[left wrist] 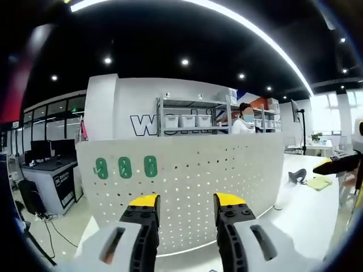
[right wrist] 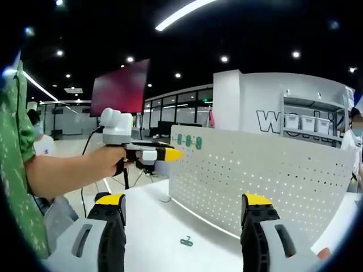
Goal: Insert the hook assembly into the mounting plate slot until the hook locks in place.
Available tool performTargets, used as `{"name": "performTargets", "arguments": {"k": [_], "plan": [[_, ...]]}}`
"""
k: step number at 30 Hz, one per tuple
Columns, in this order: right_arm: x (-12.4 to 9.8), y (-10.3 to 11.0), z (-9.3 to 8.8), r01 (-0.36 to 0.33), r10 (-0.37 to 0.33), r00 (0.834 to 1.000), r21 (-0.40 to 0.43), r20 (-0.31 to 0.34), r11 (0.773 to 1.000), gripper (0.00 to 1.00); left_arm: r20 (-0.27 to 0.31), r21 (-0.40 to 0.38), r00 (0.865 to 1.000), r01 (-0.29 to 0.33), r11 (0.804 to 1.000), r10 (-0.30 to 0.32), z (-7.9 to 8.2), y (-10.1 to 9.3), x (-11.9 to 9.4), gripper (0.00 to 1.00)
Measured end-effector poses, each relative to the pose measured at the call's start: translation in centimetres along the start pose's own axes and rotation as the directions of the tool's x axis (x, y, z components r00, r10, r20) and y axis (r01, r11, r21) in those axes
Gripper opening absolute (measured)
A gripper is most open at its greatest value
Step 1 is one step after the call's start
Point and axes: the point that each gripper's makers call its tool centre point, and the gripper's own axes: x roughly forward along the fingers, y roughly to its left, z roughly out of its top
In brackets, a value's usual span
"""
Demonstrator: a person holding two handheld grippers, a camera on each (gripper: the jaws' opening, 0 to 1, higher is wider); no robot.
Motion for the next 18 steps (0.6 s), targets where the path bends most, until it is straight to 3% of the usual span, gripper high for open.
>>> {"name": "performTargets", "arguments": {"k": [18], "plan": [[-0.3,0.4,-0.7,-0.011,0.011,1.0,0.006,-0.018,1.0,0.85,-0.074,-0.03,0.995,0.06,0.998,-0.062,-4.0,-2.0,-4.4,0.45]]}}
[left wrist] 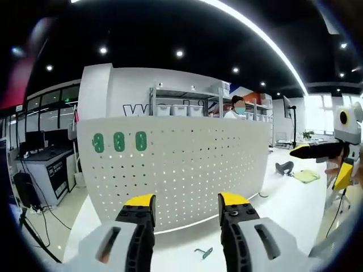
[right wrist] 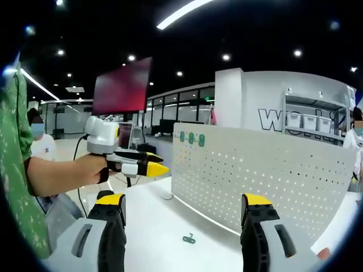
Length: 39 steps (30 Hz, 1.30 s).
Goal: Insert the hook assembly into the mounting plate slot until the hook locks in place.
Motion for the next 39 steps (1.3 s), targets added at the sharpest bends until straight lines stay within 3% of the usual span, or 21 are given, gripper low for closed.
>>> {"name": "performTargets", "arguments": {"k": [25,39], "plan": [[-0.3,0.5,-2.8,-0.008,0.01,0.998,0.037,-0.055,0.999,0.85,-0.097,-0.042,0.993,0.058,0.997,-0.062,-5.0,-2.9,-4.8,0.5],[0.4,0.4,-5.0,-0.02,0.025,0.995,0.057,-0.098,0.998,0.85,-0.174,-0.064,0.98,0.083,0.994,-0.093,-7.7,-3.6,-7.0,0.53]]}}
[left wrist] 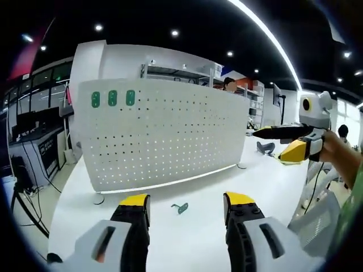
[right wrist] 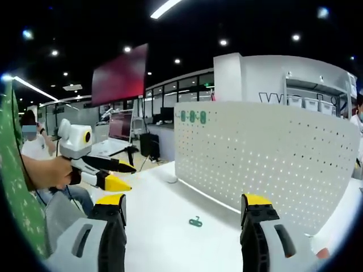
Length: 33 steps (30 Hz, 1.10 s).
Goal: Insert the hook assembly into the mounting plate slot until the hook locks in place.
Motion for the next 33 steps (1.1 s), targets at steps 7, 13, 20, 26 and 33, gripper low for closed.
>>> {"name": "performTargets", "arguments": {"k": [7,13,20,26,33], "plan": [[1.6,-0.6,-2.5,-0.03,0.031,0.998,0.018,-0.062,0.999,0.84,-0.023,-0.007,1.0,0.006,1.0,-0.006,-1.1,-0.4,-0.5,0.53],[3.4,-1.4,-5.2,-0.06,0.062,0.991,0.023,-0.122,0.998,0.81,-0.035,-0.02,0.999,0.008,1.0,-0.008,-1.6,-0.7,-0.9,0.53],[5.5,-2.3,-8.0,-0.091,0.095,0.979,0.034,-0.182,0.995,0.78,-0.052,-0.027,0.999,0.008,1.0,-0.009,-2.3,-1.0,-1.0,0.53],[7.0,-2.6,-9.5,-0.12,0.127,0.969,0.046,-0.21,0.992,0.77,-0.066,-0.036,0.998,0.007,0.999,-0.01,-2.8,-1.2,-1.0,0.53],[9.1,-3.4,-11.7,-0.152,0.163,0.953,0.064,-0.257,0.986,0.76,-0.086,-0.048,0.996,0.008,0.999,-0.012,-3.5,-1.4,-0.8,0.52]]}}
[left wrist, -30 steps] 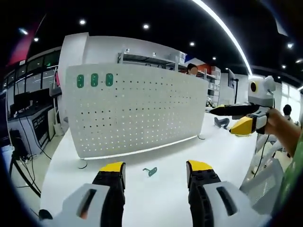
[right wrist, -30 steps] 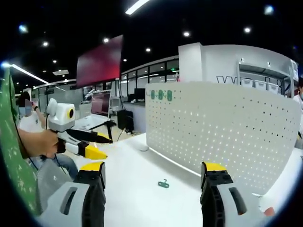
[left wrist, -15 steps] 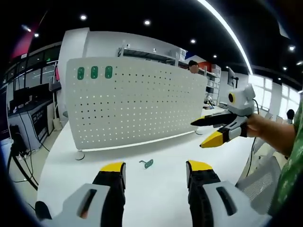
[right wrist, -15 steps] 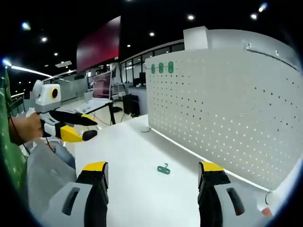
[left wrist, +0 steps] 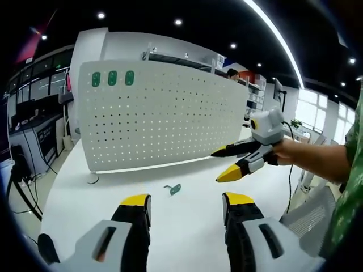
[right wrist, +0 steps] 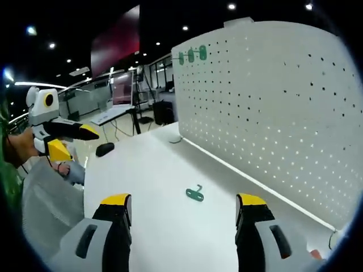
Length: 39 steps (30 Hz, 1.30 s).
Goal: Insert the hook assembly into the mounting plate slot until the hook locks in place.
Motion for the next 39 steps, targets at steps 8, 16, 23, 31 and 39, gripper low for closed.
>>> {"name": "performTargets", "arguments": {"k": [8,16,23,31,39], "plan": [[2.7,-0.7,-1.2,-0.041,0.041,0.999,-0.001,-0.035,0.999,0.75,-0.022,-0.009,1.0,-0.003,1.0,0.003,-0.6,0.0,0.3,0.52],[5.1,-0.9,-1.9,-0.103,0.103,0.994,0.002,-0.043,0.995,0.65,-0.049,-0.01,0.999,-0.001,1.0,0.0,-1.0,-0.2,0.6,0.51],[7.1,-1.2,-3.2,-0.138,0.138,0.988,0.007,-0.066,0.99,0.58,-0.064,-0.016,0.998,-0.006,1.0,0.005,-1.3,-0.3,0.8,0.49],[8.5,-1.5,-3.9,-0.171,0.173,0.982,0.035,-0.08,0.985,0.42,-0.076,-0.021,0.997,-0.015,1.0,0.014,-1.5,-0.1,0.8,0.47],[9.6,-2.0,-4.2,-0.183,0.185,0.979,0.031,-0.082,0.983,0.33,-0.084,-0.033,0.996,-0.025,0.999,0.022,-1.8,0.0,0.9,0.46]]}}
